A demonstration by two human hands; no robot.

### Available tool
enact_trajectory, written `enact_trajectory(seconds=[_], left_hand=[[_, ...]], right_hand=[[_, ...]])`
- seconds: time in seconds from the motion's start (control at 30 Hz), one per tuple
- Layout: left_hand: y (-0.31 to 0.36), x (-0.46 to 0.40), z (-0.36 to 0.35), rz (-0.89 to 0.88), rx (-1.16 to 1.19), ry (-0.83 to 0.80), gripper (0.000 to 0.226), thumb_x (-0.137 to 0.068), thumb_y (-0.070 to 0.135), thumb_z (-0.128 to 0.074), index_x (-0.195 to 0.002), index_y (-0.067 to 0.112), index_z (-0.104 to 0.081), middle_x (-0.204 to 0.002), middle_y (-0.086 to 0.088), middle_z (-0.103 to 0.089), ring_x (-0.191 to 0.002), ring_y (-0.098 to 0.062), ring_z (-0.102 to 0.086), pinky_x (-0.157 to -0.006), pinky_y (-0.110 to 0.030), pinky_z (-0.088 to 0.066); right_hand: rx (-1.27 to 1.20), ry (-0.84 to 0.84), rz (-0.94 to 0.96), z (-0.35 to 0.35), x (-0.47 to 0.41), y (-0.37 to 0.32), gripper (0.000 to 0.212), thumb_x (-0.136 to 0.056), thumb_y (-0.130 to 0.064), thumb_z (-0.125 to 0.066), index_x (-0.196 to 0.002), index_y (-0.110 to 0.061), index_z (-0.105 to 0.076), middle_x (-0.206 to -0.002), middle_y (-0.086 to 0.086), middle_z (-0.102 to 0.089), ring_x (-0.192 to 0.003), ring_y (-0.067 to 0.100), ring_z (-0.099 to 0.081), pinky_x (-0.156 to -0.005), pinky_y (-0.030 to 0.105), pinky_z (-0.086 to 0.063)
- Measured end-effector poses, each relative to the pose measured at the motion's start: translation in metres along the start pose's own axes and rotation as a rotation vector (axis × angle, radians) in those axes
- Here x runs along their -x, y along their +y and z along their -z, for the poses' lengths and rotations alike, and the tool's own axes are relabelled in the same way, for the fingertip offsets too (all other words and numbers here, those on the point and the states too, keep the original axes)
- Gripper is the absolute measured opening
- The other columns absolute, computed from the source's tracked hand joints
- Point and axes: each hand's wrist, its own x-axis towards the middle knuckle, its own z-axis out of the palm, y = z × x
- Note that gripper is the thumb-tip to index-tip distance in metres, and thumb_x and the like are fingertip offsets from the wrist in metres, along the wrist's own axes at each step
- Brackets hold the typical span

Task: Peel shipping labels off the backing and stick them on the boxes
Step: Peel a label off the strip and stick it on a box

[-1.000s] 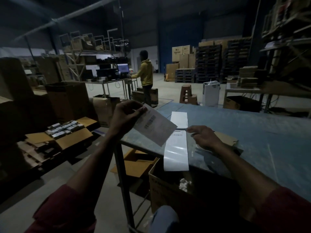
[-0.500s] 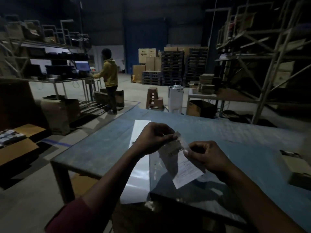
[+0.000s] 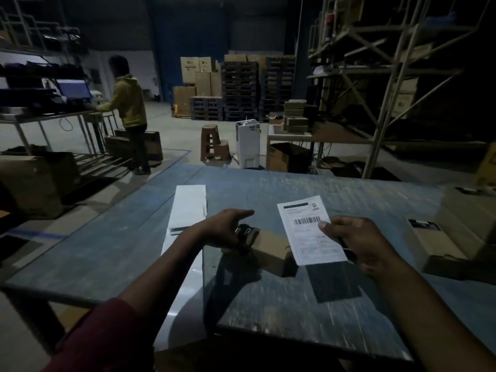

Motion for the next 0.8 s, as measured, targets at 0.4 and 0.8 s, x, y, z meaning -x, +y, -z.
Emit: enact_trajectory(seconds=[0.4,0.8], left_hand=[[0.013,0.038,-0.049,0.090,-0.158,0.234,0.087,-0.055,0.080,-0.069,-0.128,0.032,-0.070,-0.115,-0.002,-0.063,-0.109,-0.030,-0.054,-0.090,-0.038,-0.051],[0.006,0.056,-0.073,0.065,0.018,0.389,0.118,-0.049,0.079,-0.077,-0.153,0.030,-0.048,-0.126,-0.003,-0.062,-0.118,-0.032,-0.049,-0.098,-0.044,-0.047]], right_hand=[[-0.039,0.018,-0.095,-0.020,-0.001,0.014,0.030,-0.086,-0.003,-0.082,-0.114,0.004,-0.073,-0.097,0.023,-0.079,-0.093,0.041,-0.077,-0.083,0.054,-0.064],[0.054,0.053,-0.129,-0.044,0.004,0.028,0.034,-0.082,0.001,-0.084,-0.113,0.007,-0.071,-0.096,0.024,-0.078,-0.083,0.034,-0.079,-0.070,0.039,-0.067]])
